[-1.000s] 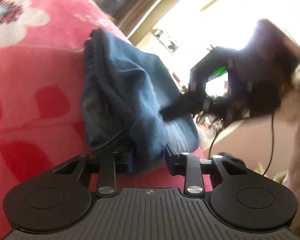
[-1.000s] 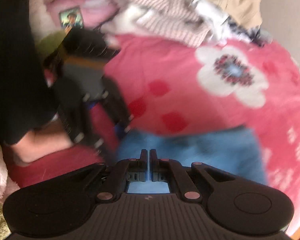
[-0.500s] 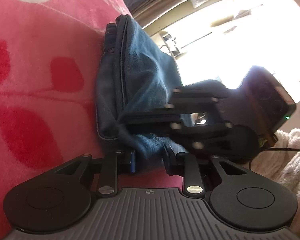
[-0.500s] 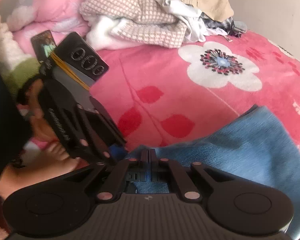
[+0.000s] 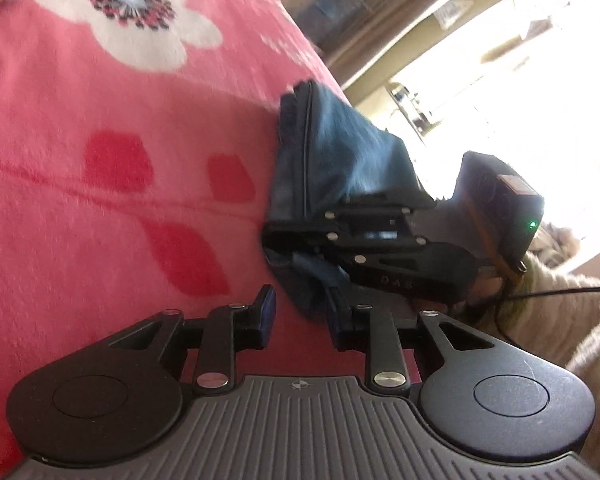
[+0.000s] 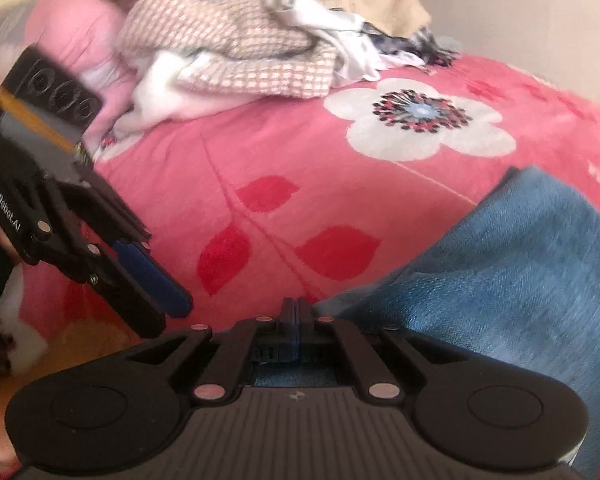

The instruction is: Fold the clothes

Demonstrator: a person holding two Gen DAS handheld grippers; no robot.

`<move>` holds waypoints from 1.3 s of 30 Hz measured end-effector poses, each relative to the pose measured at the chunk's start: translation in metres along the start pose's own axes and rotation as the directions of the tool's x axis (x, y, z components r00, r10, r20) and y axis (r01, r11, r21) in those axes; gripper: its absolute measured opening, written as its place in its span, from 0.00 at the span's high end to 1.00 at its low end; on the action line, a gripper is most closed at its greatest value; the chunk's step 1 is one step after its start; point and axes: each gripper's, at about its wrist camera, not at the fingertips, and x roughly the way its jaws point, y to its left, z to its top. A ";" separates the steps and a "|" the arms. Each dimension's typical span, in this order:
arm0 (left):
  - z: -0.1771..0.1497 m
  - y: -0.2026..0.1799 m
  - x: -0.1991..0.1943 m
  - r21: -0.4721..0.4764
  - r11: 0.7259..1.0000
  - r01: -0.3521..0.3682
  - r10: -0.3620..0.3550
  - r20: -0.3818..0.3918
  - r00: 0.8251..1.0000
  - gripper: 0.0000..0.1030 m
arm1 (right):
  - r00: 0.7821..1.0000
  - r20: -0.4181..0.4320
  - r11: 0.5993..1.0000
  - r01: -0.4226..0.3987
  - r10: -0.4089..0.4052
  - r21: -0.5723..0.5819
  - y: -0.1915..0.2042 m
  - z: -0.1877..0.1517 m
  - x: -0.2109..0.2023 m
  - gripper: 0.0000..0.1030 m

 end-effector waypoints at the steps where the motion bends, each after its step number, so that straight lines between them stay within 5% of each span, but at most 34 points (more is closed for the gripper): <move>1: 0.001 0.000 0.005 0.000 1.000 -0.002 0.002 0.004 1.000 0.75 | 1.000 0.005 0.999 -0.011 0.010 0.038 -0.004 0.001 0.000 1.00; 6: -0.005 -0.007 0.016 0.000 1.000 -0.015 0.015 0.014 1.000 0.75 | 0.996 0.059 0.966 -0.075 0.062 0.247 -0.025 0.001 -0.004 1.00; 13: -0.016 -0.007 0.020 -0.009 0.995 -0.100 0.100 0.010 0.995 0.74 | 0.979 0.185 0.864 -0.166 0.086 0.476 -0.046 0.000 -0.022 1.00; 16: -0.019 -0.010 0.023 0.001 0.989 -0.146 0.146 0.001 0.989 0.81 | 0.965 0.262 0.876 -0.102 -0.028 0.471 -0.039 0.007 -0.062 1.00; 20: -0.017 -0.009 0.023 -0.024 0.989 -0.145 0.145 -0.005 0.989 0.81 | 0.957 0.246 0.938 0.065 -0.155 0.340 -0.007 0.012 -0.108 1.00; 31: -0.023 -0.017 0.027 0.069 0.986 -0.152 0.152 0.002 0.988 0.80 | 0.988 0.093 0.925 0.081 -0.124 0.371 -0.001 -0.023 -0.042 1.00; 39: -0.020 -0.022 -0.006 0.089 0.984 -0.155 0.151 0.058 0.987 0.80 | 0.978 0.176 0.903 0.027 -0.113 0.430 -0.005 -0.030 -0.066 1.00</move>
